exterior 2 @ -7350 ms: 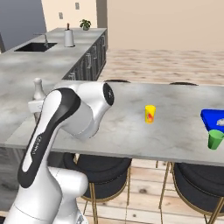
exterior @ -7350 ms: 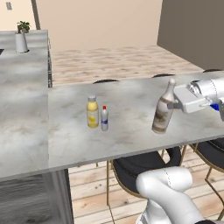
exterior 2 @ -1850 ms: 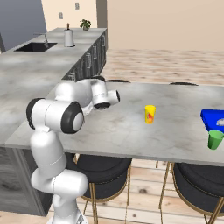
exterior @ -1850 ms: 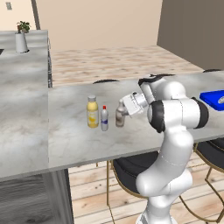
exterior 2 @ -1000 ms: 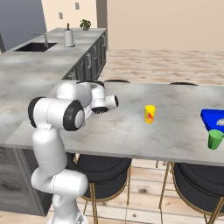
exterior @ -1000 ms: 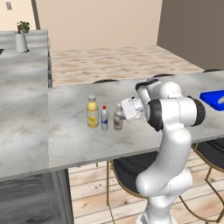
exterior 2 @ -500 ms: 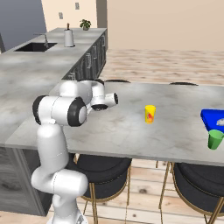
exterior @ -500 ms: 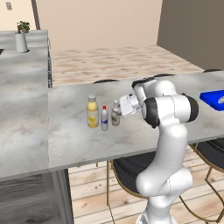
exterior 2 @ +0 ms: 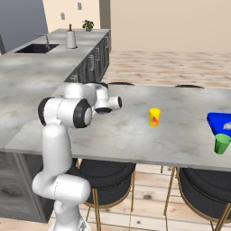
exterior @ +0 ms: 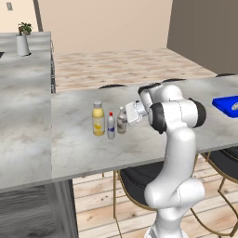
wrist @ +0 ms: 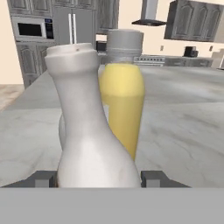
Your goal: Place the drinks on the dining counter in a tight cluster.
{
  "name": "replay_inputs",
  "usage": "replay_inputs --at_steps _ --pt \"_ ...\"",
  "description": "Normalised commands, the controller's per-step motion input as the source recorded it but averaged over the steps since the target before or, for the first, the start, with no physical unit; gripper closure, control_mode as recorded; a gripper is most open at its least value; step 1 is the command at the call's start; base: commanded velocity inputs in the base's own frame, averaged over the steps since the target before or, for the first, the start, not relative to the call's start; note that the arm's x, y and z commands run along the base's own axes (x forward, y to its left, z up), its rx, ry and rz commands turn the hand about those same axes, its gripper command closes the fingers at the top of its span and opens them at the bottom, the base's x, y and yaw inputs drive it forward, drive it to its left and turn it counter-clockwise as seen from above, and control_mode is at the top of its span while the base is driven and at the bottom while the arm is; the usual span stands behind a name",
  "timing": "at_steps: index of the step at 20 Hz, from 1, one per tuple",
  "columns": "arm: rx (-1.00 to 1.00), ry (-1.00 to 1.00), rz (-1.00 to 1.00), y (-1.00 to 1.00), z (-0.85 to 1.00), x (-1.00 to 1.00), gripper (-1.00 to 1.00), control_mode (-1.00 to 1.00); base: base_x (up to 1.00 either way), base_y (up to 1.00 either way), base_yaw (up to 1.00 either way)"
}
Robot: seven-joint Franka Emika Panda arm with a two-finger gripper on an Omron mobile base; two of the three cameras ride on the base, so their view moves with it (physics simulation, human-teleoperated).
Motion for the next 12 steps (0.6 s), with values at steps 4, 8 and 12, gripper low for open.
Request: replay_inputs --at_steps 4,8,12 --pt "0.0 0.0 0.0 0.0 -0.24 0.0 1.0 -1.0 0.0 0.0 0.0" --pt "0.0 0.0 0.0 0.0 -0.23 0.0 1.0 -1.0 0.0 0.0 0.0" --pt "0.0 0.0 0.0 0.0 -0.31 0.03 1.0 -1.0 0.0 0.0 0.0"
